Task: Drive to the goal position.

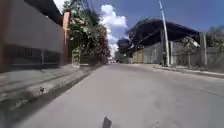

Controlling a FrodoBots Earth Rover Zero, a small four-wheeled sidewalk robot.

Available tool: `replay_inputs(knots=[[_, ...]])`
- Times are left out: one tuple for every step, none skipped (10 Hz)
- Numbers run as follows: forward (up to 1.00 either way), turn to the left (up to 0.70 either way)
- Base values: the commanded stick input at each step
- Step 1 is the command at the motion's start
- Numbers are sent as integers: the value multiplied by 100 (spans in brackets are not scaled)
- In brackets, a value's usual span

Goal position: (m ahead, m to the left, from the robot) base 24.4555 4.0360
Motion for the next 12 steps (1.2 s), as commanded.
replay_inputs(knots=[[100,1],[100,1],[100,1],[100,1],[100,1],[100,1],[100,1],[100,1],[100,1],[100,1],[100,1],[100,1]])
